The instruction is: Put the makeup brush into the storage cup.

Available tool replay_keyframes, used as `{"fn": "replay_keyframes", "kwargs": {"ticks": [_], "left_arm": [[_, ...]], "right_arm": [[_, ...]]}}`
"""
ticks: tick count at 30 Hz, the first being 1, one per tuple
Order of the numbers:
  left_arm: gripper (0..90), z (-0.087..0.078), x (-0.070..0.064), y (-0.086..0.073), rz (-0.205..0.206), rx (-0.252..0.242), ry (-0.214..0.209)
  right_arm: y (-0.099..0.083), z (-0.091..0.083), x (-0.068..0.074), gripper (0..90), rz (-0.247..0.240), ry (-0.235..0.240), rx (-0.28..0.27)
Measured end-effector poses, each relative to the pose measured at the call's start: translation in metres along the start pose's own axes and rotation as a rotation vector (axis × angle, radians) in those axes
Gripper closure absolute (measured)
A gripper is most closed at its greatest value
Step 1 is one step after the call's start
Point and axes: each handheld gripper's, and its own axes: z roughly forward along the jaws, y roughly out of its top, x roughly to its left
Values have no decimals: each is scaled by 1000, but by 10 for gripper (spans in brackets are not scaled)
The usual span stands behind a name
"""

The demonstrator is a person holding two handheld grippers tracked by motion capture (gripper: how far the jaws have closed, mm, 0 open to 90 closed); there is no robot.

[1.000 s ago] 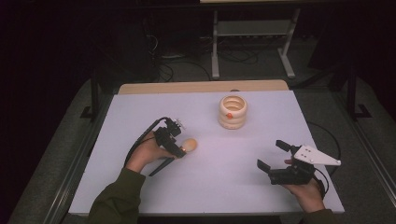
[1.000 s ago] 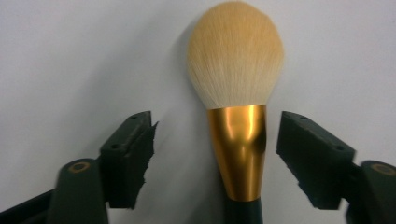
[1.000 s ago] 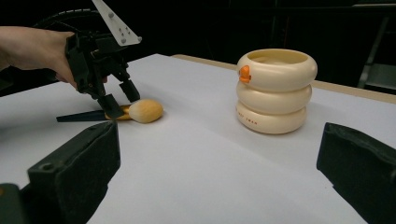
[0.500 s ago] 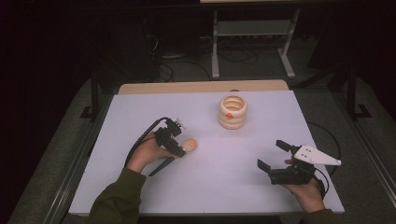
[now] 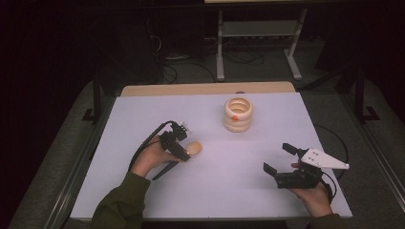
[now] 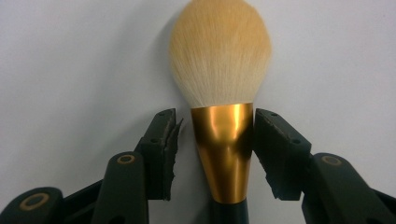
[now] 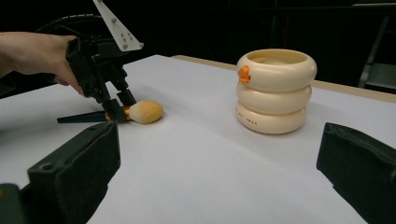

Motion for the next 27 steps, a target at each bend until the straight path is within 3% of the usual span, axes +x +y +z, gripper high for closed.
{"fn": "replay_keyframes", "kwargs": {"ticks": [27], "left_arm": [[601,0,-1,1,12,15,32]], "right_arm": [[0,0,0,0,2,-1,0]]}}
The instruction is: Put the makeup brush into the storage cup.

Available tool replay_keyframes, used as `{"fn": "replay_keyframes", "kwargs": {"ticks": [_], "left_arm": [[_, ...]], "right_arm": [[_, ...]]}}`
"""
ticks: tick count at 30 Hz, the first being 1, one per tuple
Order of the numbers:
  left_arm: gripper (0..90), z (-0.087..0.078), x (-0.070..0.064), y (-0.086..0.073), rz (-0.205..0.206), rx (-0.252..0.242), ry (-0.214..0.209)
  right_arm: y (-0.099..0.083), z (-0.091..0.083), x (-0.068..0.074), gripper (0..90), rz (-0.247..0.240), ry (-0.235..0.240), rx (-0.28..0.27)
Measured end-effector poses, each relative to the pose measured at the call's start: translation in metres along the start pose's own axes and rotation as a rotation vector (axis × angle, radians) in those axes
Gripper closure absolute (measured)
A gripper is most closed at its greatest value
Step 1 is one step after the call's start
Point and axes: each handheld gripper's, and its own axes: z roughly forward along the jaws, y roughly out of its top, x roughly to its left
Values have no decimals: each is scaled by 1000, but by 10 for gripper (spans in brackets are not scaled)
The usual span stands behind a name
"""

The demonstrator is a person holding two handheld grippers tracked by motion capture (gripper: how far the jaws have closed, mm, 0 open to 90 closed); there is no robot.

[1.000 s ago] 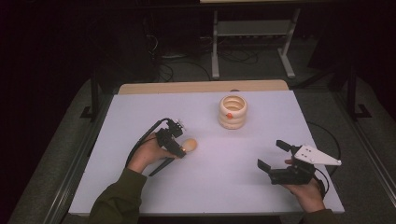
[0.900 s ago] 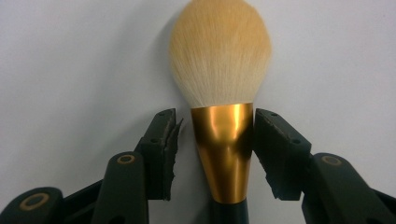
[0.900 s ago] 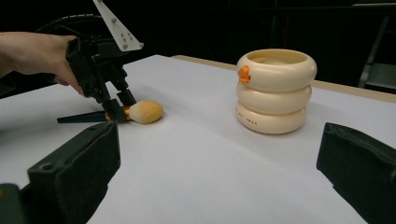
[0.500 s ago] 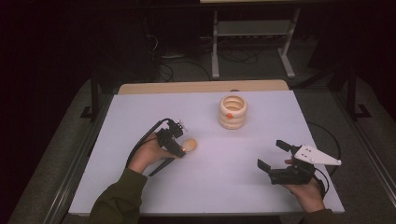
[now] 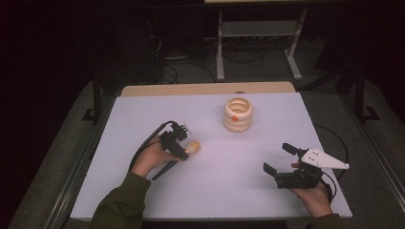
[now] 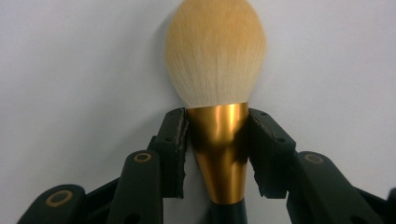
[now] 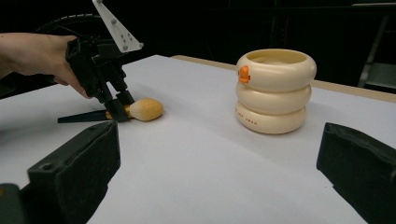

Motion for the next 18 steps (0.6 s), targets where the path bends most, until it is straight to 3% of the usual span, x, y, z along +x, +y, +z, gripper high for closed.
{"fn": "replay_keyframes", "kwargs": {"ticks": [10,18], "left_arm": [[619,0,1,0,-10,2,-1],[635,0,4,0,-42,1,-15]], "right_arm": [[0,0,0,0,2,0,-1],[0,0,-1,0,7,0,-5]]}}
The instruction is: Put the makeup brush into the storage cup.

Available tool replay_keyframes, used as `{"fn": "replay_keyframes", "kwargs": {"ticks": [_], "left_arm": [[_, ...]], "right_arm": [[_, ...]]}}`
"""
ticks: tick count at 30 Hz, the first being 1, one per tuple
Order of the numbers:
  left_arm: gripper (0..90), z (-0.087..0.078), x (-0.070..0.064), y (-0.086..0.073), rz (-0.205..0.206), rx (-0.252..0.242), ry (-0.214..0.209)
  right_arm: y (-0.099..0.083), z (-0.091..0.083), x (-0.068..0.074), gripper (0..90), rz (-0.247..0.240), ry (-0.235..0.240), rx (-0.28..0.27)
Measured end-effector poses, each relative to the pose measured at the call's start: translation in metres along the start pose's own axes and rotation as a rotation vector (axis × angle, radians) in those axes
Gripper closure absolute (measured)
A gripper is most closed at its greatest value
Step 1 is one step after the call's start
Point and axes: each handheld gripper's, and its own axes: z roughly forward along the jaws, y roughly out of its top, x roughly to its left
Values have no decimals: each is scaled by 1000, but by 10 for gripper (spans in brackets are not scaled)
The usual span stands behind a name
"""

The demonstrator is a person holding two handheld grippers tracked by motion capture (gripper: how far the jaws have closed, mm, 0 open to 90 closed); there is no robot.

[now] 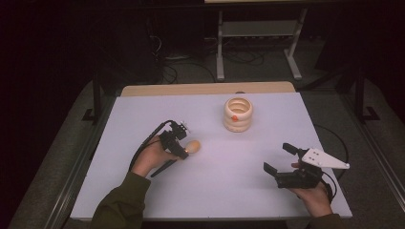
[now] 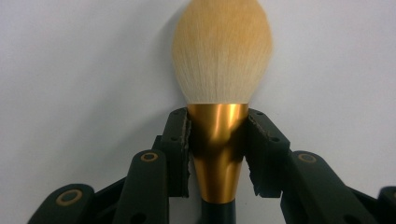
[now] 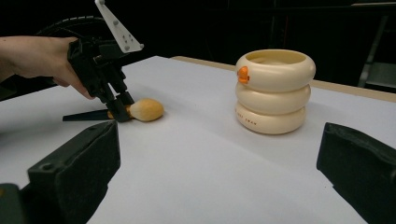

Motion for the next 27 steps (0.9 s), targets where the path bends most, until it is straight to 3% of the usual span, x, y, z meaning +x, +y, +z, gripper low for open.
{"fn": "replay_keyframes", "kwargs": {"ticks": [13,21,22,27], "left_arm": [[640,-2,3,-1,-15,1,-15],[641,-11,6,-3,-40,-57,-26],[641,-13,5,-4,-58,-92,-35],[641,-22,8,-5,-40,-117,-50]], "right_arm": [[0,0,0,0,1,0,-3],[0,-1,0,0,2,1,-4],[0,-1,0,0,2,0,-4],[0,0,0,0,2,0,-4]]}}
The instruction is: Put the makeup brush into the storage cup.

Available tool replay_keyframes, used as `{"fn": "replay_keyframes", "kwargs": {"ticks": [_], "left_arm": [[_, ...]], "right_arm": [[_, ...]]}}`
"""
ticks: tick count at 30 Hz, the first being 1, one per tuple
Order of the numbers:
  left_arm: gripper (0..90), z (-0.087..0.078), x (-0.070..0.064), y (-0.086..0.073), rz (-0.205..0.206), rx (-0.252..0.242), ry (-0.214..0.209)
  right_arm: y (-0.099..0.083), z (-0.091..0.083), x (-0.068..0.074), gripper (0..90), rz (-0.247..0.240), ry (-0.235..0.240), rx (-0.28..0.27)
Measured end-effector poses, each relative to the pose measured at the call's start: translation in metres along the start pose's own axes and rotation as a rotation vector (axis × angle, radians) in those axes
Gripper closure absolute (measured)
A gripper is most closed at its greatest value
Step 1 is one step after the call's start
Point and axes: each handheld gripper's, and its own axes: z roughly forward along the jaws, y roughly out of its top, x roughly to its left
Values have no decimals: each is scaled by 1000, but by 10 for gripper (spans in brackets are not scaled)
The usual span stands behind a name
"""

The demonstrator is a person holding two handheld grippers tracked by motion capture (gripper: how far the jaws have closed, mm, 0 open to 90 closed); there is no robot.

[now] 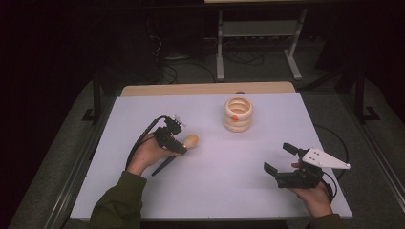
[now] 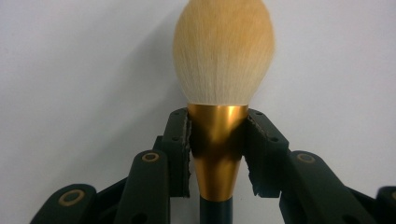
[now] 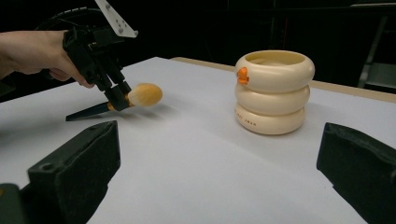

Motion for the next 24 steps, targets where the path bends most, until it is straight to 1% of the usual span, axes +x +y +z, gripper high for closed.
{"fn": "replay_keyframes", "kwargs": {"ticks": [1,3,4,6,9,11,13,14,15,16,17,18,19,20,23,24], "left_arm": [[641,-2,1,0,11,-6,-7],[641,-4,0,0,7,-23,-16],[640,-4,0,0,7,-23,-16],[641,-6,0,0,1,-46,-28],[641,-9,1,0,5,-67,-38],[641,-11,1,-1,-2,-85,-48],[641,-14,1,-1,-1,-103,-49],[641,-14,1,-1,-1,-103,-49],[641,-16,0,-1,-8,-131,-49],[642,-17,0,-2,-8,-143,-51],[642,-17,0,-2,-8,-143,-51],[642,-18,1,-1,-2,-148,-53],[642,-20,1,-2,1,-163,-57],[642,-20,1,-2,1,-163,-57],[642,-24,0,-2,9,-207,-69],[642,-25,0,-2,15,-213,-72]], "right_arm": [[0,0,0,0,-1,0,0],[0,0,0,0,-1,1,0],[0,0,0,0,-1,1,0],[0,0,0,0,0,-1,-1],[0,0,0,0,0,0,-1],[0,0,0,0,-1,0,1],[0,0,0,0,0,-1,1],[0,0,0,0,0,-1,1],[0,0,0,0,-1,-1,0],[0,0,0,0,-2,-1,1],[0,0,0,0,-2,-2,1],[0,0,0,0,-2,-1,2],[0,0,0,0,-3,-2,1],[0,0,0,0,-3,-2,2],[0,0,0,0,-2,-3,1],[0,0,0,0,-3,-2,1]]}}
